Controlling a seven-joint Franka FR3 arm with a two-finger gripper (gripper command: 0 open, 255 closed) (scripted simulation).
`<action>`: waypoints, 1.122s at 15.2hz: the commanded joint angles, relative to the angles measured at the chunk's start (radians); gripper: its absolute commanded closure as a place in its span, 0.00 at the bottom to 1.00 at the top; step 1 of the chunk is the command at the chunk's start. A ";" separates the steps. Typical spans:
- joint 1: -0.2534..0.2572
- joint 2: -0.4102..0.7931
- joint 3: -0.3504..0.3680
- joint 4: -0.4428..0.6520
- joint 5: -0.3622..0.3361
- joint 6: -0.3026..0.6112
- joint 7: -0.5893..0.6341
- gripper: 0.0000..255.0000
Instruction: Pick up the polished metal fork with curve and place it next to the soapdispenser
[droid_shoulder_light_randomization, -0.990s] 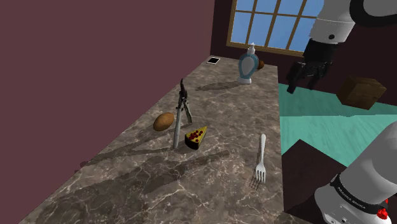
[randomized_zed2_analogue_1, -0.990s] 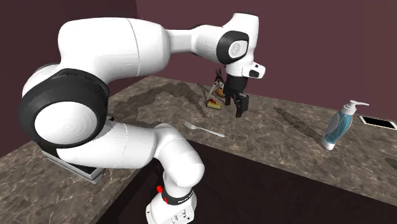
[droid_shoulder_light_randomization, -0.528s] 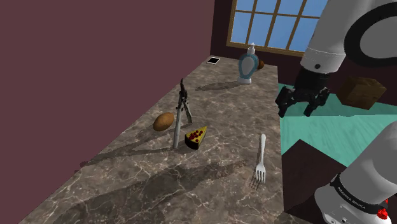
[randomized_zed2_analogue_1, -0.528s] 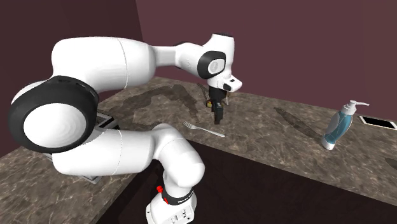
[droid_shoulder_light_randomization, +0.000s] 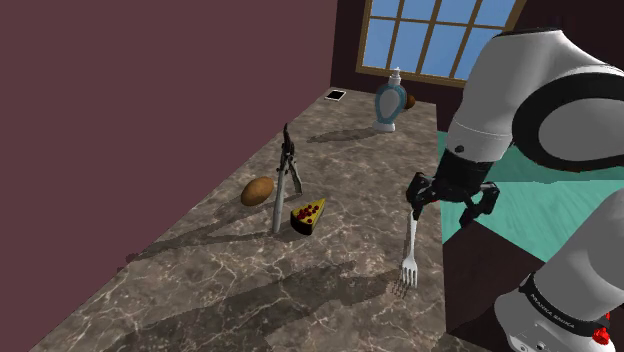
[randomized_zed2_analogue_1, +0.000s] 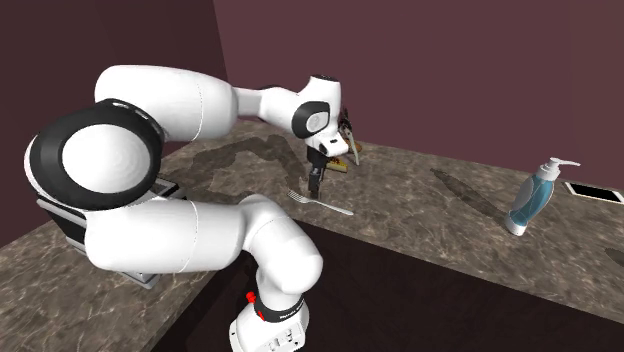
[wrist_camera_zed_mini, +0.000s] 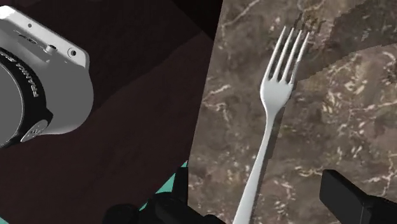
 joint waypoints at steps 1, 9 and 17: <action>0.006 0.040 0.081 -0.008 0.071 0.057 0.105 0.00; -0.012 0.176 0.245 -0.017 0.192 0.222 0.251 0.00; -0.015 0.218 0.282 -0.040 0.219 0.288 0.246 0.00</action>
